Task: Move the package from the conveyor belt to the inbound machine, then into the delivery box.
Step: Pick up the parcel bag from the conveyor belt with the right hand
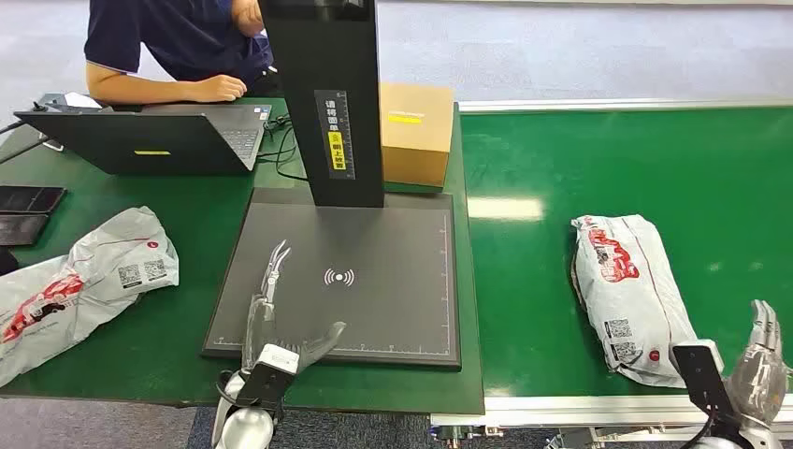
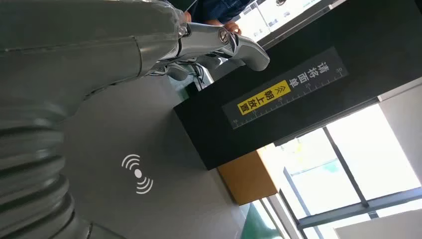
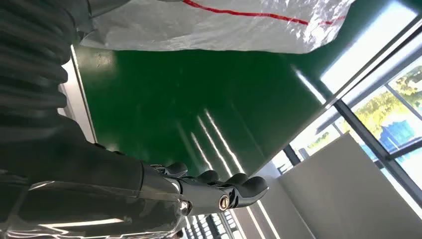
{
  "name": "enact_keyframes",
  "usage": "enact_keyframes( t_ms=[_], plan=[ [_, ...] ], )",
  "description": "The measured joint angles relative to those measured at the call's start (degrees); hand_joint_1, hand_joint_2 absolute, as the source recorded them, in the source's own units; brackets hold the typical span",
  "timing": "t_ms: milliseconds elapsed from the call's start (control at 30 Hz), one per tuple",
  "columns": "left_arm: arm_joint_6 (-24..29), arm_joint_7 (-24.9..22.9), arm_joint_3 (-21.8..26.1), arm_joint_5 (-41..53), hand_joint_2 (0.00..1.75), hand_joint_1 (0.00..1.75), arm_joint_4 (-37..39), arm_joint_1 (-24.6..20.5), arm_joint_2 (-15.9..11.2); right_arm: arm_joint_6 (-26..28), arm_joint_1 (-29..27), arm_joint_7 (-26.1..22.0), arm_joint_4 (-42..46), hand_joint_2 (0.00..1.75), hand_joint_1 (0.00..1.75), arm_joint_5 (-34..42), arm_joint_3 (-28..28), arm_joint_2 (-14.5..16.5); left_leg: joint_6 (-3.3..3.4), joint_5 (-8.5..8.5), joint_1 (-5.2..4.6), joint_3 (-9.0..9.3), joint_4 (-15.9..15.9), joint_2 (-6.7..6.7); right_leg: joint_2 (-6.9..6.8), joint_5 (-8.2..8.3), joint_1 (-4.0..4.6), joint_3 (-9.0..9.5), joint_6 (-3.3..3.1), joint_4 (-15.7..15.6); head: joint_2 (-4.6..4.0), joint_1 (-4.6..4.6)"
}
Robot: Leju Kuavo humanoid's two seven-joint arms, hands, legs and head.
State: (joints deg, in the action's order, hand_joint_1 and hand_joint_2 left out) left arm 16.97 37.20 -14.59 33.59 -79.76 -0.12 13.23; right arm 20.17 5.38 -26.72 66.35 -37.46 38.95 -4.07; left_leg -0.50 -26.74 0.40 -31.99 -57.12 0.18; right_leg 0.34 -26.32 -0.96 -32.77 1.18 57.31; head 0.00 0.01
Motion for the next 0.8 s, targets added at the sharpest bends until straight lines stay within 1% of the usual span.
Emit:
enact_keyframes(
  t_ms=[67,200,400,500,600,633,667,700,767,800],
  plan=[
    [0.0,0.0,0.0,0.0,1.75,0.0,0.0,0.0,0.0,0.5,0.9,-0.1,-1.8,1.75,0.0,-0.4,-0.9,-0.6,0.0,0.0,0.0,-0.01,0.0,0.0,0.0,0.0,0.0,0.0,0.0,0.0,0.0,0.01],
    [0.2,0.0,0.0,0.0,1.75,0.0,0.0,0.0,0.0,1.7,4.7,-0.4,-8.4,1.75,0.0,-2.1,-4.8,-2.5,0.02,0.02,0.0,0.01,0.0,0.0,-0.01,0.01,0.0,0.02,0.02,0.0,0.0,0.01],
    [0.5,0.0,0.0,0.0,1.75,0.0,0.0,0.0,0.0,2.0,8.4,0.4,-15.1,1.75,0.0,-4.5,-10.1,-3.3,0.04,0.04,0.01,-0.01,0.0,-0.01,-0.02,0.01,0.01,0.01,0.02,0.0,0.0,0.01],
    [0.7,0.0,0.0,-0.3,1.75,0.0,0.0,0.0,0.0,-0.5,9.7,3.0,-17.7,1.75,0.0,-5.8,-12.8,-3.3,0.04,0.04,0.01,0.0,0.0,-0.01,-0.02,0.01,0.01,0.01,0.02,0.0,0.0,0.01],
    [1.0,0.0,0.1,-0.6,1.75,0.0,0.0,0.1,-0.1,-5.6,10.8,5.9,-19.8,1.75,0.0,-6.0,-15.2,-3.4,0.04,0.04,0.01,0.0,0.0,-0.02,-0.03,0.01,0.01,0.02,0.02,0.0,0.0,0.01],
    [1.1,0.0,0.1,-0.6,1.75,0.0,0.0,0.1,-0.1,-7.1,11.2,6.6,-20.4,1.75,0.03,-6.1,-15.8,-3.6,0.04,0.04,0.01,0.0,0.0,-0.02,-0.02,0.01,0.01,0.02,0.02,0.0,0.0,0.01],
    [1.2,0.0,0.2,-0.6,1.75,0.0,0.0,0.2,-0.1,-8.3,11.6,7.4,-21.0,1.75,0.36,-6.2,-16.5,-3.7,0.04,0.04,0.01,0.01,0.0,-0.02,-0.02,0.02,0.01,0.03,0.02,0.0,0.0,0.01],
    [1.2,0.0,0.2,-0.6,1.75,0.0,-0.1,0.3,-0.2,-9.2,11.9,8.0,-21.6,1.75,0.76,-6.5,-17.2,-3.9,0.04,0.04,0.01,0.01,0.0,-0.02,-0.02,0.02,0.01,0.03,0.02,0.0,0.0,0.01],
    [1.4,-0.2,0.3,-0.6,1.75,0.0,-0.4,0.7,-0.2,-10.4,12.6,8.9,-22.7,1.75,1.51,-7.0,-18.4,-4.2,0.04,0.04,0.01,0.03,0.0,-0.01,-0.01,0.02,0.01,0.04,0.02,0.0,0.0,0.01],
    [1.5,-0.3,0.4,-0.6,1.75,0.0,-0.6,0.9,-0.2,-10.9,12.9,9.1,-23.1,1.75,1.58,-7.2,-18.9,-4.3,0.04,0.04,0.01,0.04,0.0,-0.01,0.0,0.02,0.01,0.05,0.02,0.0,0.0,0.01]
  ],
)
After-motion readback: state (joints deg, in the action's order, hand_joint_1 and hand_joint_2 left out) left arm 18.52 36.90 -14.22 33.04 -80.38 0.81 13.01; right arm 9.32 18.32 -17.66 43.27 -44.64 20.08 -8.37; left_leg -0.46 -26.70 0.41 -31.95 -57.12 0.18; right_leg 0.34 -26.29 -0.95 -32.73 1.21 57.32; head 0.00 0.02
